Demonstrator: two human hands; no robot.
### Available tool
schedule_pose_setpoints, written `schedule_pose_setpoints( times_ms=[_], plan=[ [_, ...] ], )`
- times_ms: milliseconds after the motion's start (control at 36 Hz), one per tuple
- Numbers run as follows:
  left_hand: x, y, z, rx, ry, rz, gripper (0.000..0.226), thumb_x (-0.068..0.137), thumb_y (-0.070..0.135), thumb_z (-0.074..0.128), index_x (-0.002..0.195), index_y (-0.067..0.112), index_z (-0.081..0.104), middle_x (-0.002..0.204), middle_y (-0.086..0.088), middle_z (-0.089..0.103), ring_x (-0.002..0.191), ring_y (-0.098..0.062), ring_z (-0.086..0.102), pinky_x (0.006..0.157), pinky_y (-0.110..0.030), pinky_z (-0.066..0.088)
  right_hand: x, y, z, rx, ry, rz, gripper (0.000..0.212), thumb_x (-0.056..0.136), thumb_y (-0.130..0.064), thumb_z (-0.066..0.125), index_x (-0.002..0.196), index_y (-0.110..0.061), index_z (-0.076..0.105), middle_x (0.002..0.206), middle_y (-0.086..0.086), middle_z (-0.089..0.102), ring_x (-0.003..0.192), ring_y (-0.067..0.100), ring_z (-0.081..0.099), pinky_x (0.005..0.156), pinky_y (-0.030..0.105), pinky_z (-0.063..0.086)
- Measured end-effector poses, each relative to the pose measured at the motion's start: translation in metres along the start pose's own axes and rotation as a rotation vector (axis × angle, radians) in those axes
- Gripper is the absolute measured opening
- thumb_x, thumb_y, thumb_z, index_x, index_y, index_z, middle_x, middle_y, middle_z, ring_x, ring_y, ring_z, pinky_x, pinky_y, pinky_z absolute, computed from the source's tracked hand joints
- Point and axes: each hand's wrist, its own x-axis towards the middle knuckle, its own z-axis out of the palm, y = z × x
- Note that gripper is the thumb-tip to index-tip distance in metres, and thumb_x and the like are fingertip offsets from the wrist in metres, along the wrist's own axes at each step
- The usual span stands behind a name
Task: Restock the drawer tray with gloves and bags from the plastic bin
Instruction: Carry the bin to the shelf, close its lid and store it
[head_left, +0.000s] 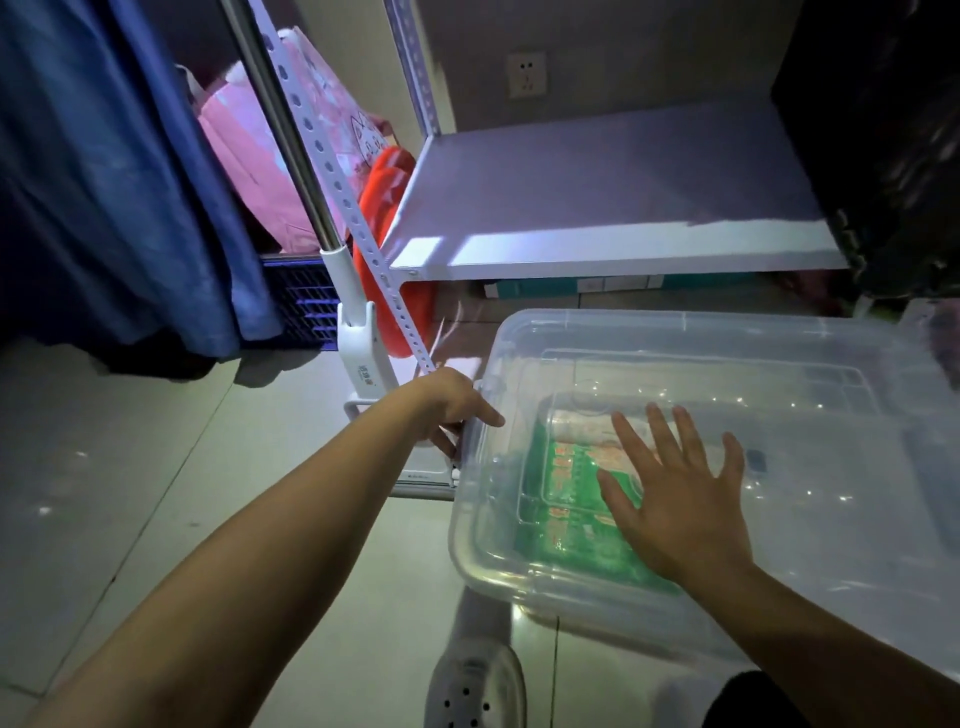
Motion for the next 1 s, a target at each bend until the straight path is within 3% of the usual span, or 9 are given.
schedule_pose_setpoints(
  times_ms=[139, 222, 278, 361, 472, 639, 778, 861, 1000],
  plan=[
    [-0.008, 0.010, 0.012, 0.184, 0.172, 0.088, 0.036, 0.082, 0.009, 0.079, 0.110, -0.005, 0.061, 0.099, -0.021, 0.069, 0.078, -0.035, 0.072, 0.056, -0.047, 0.062, 0.001, -0.001, 0.000, -0.005, -0.009, 0.010, 0.074, 0.088, -0.073, -0.003, 0.156, -0.044, 0.007, 0.167, -0.002, 0.004, 0.154, 0.023, -0.002, 0.116, 0.058, -0.011],
    [-0.011, 0.013, 0.021, 0.376, 0.250, 0.142, 0.034, 0.083, 0.014, 0.074, 0.110, 0.000, 0.059, 0.096, -0.016, 0.067, 0.078, -0.033, 0.072, 0.064, -0.046, 0.063, 0.000, -0.002, -0.001, 0.005, -0.025, 0.011, 0.074, 0.088, -0.073, -0.004, 0.155, -0.045, 0.006, 0.167, -0.002, 0.004, 0.153, 0.023, -0.004, 0.116, 0.059, -0.012],
    [-0.010, 0.015, 0.027, 0.560, 0.297, 0.191, 0.049, 0.085, 0.024, 0.069, 0.127, 0.008, 0.051, 0.118, -0.016, 0.064, 0.095, -0.034, 0.068, 0.082, -0.047, 0.060, 0.001, -0.002, -0.002, 0.006, -0.032, 0.009, 0.074, 0.087, -0.073, -0.005, 0.155, -0.045, 0.002, 0.167, -0.003, 0.000, 0.153, 0.022, -0.009, 0.115, 0.059, -0.016],
    [-0.012, 0.022, 0.044, 0.730, 0.329, 0.396, 0.088, 0.090, 0.044, 0.063, 0.158, 0.029, 0.008, 0.166, -0.010, 0.011, 0.146, -0.038, 0.026, 0.113, -0.055, 0.035, 0.001, -0.003, -0.006, 0.032, -0.048, -0.002, 0.072, 0.088, -0.073, 0.000, 0.155, -0.045, 0.002, 0.167, -0.004, -0.003, 0.152, 0.020, -0.013, 0.114, 0.057, -0.021],
    [-0.014, 0.031, 0.084, 0.692, 0.400, 0.735, 0.084, 0.092, 0.062, 0.049, 0.157, 0.034, 0.004, 0.167, -0.003, -0.001, 0.153, -0.029, 0.006, 0.122, -0.049, 0.016, -0.005, 0.011, -0.015, 0.051, -0.038, -0.040, 0.073, 0.087, -0.073, 0.008, 0.154, -0.045, 0.011, 0.167, -0.004, -0.007, 0.152, 0.021, -0.017, 0.111, 0.057, -0.025],
    [-0.010, 0.008, 0.148, 0.887, 0.378, 0.885, 0.078, 0.080, 0.083, 0.002, 0.148, 0.052, -0.019, 0.162, 0.006, -0.024, 0.151, -0.026, -0.018, 0.119, -0.054, -0.010, -0.017, 0.121, -0.060, -0.030, 0.024, 0.143, 0.078, 0.086, -0.076, 0.032, 0.154, -0.044, 0.013, 0.167, -0.005, -0.011, 0.152, 0.020, -0.013, 0.117, 0.059, -0.007],
    [-0.010, -0.009, 0.170, 0.888, 0.327, 0.899, 0.070, 0.081, 0.080, -0.007, 0.146, 0.056, -0.020, 0.163, 0.006, -0.022, 0.151, -0.027, -0.021, 0.118, -0.056, -0.015, -0.018, 0.200, -0.106, 0.722, 0.074, 0.647, 0.070, 0.089, -0.055, 0.060, 0.150, -0.033, 0.033, 0.161, 0.004, 0.029, 0.130, 0.023, 0.039, 0.104, 0.044, 0.031],
    [-0.012, -0.011, 0.170, 0.896, 0.335, 0.897, 0.070, 0.083, 0.080, -0.007, 0.146, 0.056, -0.020, 0.162, 0.005, -0.024, 0.150, -0.027, -0.024, 0.118, -0.057, -0.015, -0.020, 0.232, -0.109, 1.210, -0.020, 0.991, 0.076, 0.083, -0.065, 0.059, 0.148, -0.033, 0.035, 0.156, 0.007, 0.033, 0.134, 0.035, 0.038, 0.102, 0.055, 0.034],
    [-0.017, -0.011, 0.176, 0.914, 0.348, 0.900, 0.073, 0.082, 0.080, -0.009, 0.150, 0.052, -0.015, 0.162, 0.004, -0.022, 0.149, -0.029, -0.025, 0.118, -0.058, -0.015, -0.019, 0.250, -0.084, 1.310, -0.228, 1.042, 0.081, 0.080, -0.073, 0.055, 0.143, -0.023, 0.043, 0.130, 0.018, 0.057, 0.111, 0.042, 0.060, 0.098, 0.058, 0.046]
  ],
)
